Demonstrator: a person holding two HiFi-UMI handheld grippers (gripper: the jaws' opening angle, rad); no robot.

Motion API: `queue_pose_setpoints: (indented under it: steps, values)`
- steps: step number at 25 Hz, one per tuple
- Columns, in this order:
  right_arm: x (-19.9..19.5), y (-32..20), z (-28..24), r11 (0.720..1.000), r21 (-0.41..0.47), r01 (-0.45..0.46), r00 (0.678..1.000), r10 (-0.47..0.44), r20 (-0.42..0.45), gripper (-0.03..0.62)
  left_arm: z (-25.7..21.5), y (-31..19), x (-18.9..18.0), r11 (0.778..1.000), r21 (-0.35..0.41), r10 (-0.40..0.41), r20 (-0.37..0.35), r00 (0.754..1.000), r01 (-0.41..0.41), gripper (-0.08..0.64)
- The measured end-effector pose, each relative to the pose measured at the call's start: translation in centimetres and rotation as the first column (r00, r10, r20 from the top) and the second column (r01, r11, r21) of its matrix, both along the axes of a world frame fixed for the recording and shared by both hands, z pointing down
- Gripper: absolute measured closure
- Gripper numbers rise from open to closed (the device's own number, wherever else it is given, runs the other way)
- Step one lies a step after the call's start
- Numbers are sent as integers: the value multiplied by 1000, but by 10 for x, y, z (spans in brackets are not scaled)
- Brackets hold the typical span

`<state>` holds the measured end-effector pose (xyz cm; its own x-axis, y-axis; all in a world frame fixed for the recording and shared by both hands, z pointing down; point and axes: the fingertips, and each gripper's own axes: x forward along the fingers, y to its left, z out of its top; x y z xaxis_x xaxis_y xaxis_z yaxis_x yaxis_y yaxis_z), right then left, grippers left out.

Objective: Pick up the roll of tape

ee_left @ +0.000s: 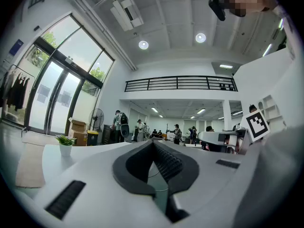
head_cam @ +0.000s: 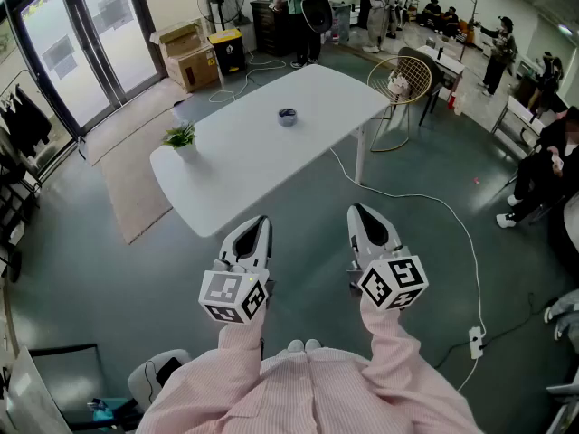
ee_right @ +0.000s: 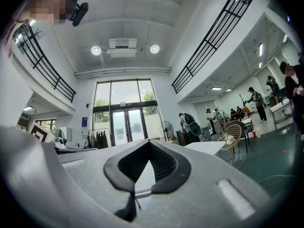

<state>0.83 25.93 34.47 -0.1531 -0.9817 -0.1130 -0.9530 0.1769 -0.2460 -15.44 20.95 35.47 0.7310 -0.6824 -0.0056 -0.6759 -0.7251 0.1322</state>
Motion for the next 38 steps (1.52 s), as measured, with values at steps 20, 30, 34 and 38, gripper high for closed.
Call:
queue_pose_setpoints:
  steps: [20, 30, 34, 38]
  values:
    - [25, -7, 18, 999, -40, 31, 999, -30, 15, 588, 10, -7, -2, 999, -17, -39, 11, 999, 39, 560]
    - [27, -28, 37, 991, -101, 84, 996, -79, 47, 561, 23, -15, 1, 996, -50, -72, 14, 997, 73, 560]
    - [31, -42, 44, 990, -108, 87, 995, -82, 51, 527, 30, -30, 7, 996, -59, -69, 17, 998, 69, 560]
    - [41, -66, 51, 989, -120, 85, 995, -78, 58, 500, 36, -56, 19, 996, -72, -59, 16, 998, 60, 560]
